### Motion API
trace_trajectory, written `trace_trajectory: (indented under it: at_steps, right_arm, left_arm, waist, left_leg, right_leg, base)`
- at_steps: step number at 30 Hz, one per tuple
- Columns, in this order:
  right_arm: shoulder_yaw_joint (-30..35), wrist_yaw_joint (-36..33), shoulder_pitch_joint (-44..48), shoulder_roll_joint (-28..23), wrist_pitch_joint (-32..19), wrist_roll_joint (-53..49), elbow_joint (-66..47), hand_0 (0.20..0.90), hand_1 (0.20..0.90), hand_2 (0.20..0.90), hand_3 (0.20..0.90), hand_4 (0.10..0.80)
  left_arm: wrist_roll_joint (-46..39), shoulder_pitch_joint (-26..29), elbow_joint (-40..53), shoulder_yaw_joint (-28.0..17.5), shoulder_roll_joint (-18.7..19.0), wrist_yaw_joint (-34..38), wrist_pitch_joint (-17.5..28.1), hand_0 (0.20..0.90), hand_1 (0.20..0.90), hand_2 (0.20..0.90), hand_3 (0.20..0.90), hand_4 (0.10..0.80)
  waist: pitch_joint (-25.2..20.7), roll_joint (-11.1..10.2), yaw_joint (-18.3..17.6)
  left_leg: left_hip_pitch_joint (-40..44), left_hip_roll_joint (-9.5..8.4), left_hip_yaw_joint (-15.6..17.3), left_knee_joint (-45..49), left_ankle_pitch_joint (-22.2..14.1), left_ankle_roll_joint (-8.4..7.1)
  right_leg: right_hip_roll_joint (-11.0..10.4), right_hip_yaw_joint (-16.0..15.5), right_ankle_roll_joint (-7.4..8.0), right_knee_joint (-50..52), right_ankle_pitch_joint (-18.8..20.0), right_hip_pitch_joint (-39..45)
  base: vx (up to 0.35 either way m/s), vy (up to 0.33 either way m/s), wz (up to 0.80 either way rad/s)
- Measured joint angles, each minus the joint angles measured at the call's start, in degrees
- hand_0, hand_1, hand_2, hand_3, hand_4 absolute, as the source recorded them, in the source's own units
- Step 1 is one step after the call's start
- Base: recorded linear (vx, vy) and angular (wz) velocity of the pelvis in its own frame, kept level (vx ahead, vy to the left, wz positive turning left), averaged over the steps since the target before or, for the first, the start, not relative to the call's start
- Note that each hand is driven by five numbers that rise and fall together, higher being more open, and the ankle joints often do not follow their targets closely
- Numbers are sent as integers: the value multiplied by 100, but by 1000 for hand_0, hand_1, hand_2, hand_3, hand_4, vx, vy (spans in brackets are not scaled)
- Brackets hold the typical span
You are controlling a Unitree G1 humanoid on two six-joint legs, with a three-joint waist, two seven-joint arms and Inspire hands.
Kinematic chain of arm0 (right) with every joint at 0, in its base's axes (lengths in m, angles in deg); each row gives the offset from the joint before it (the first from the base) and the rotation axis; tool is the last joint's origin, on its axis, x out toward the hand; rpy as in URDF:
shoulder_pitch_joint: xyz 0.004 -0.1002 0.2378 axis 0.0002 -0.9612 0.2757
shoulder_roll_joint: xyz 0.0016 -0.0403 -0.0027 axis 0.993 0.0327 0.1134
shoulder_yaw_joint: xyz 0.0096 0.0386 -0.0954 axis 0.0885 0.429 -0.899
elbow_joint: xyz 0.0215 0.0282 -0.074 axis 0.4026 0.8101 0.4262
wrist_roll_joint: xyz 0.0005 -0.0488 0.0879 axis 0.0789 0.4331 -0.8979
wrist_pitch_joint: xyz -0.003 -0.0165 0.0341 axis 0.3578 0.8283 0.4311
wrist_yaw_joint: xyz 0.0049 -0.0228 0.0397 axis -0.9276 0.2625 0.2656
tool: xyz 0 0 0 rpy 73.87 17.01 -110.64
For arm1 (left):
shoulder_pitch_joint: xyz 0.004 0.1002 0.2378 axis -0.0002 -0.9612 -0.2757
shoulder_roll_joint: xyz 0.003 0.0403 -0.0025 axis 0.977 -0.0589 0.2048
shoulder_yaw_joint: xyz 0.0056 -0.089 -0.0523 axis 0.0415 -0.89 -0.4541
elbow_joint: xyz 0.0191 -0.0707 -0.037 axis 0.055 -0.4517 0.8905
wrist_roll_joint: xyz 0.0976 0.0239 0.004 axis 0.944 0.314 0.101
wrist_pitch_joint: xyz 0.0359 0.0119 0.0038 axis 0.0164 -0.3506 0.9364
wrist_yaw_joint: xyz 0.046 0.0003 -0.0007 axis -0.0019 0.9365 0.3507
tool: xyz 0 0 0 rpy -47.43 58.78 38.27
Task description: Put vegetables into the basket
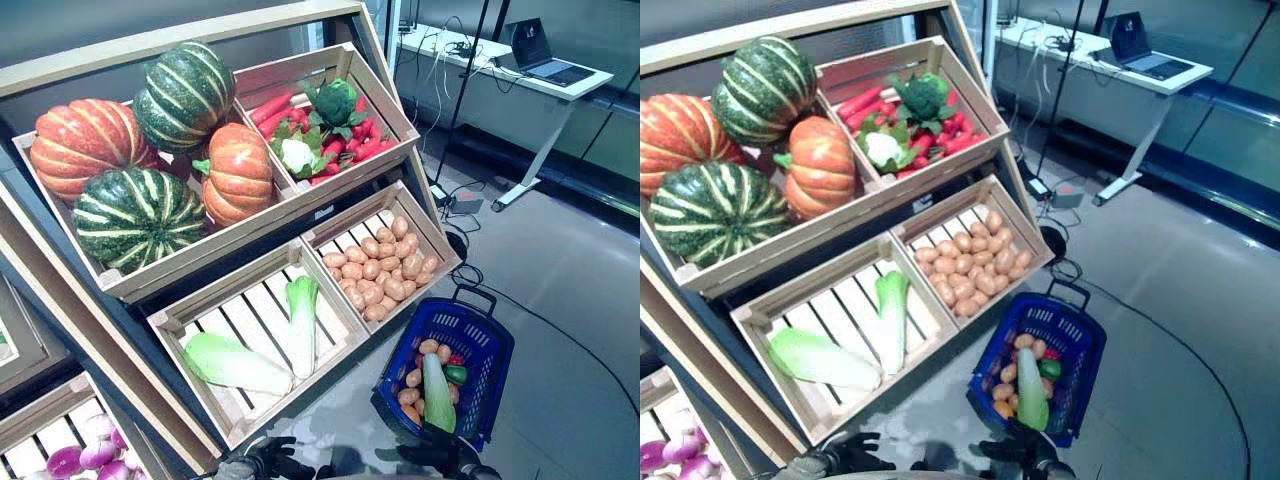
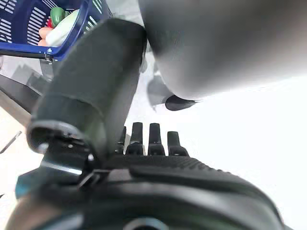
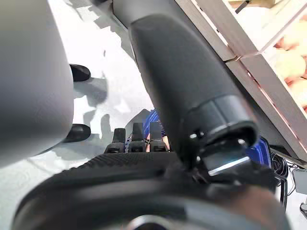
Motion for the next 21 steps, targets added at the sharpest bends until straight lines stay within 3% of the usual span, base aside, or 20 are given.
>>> trace_trajectory:
  at_steps: [17,21]
  right_arm:
    - [-15,-1,5,-11,-53,-8,28,900,900,900,900,800]
    - [-14,0,7,-35,-53,-3,48,900,900,900,900,800]
  left_arm:
    - [-123,-3,-3,74,-28,122,-1,900,900,900,900,800]
    - [-161,-5,175,163,-10,-161,145,900,900,900,900,800]
  waist:
    - [-34,64,0]
    - [-50,114,2]
  left_leg:
    - [-38,-1,-45,0,1,-1]
    - [-31,-1,-44,0,2,-3]
  right_leg:
    - [1,-19,-5,0,-4,-28]
    - [1,-17,-5,0,-4,-27]
  base:
    - [0,0,0]
    - [0,0,0]
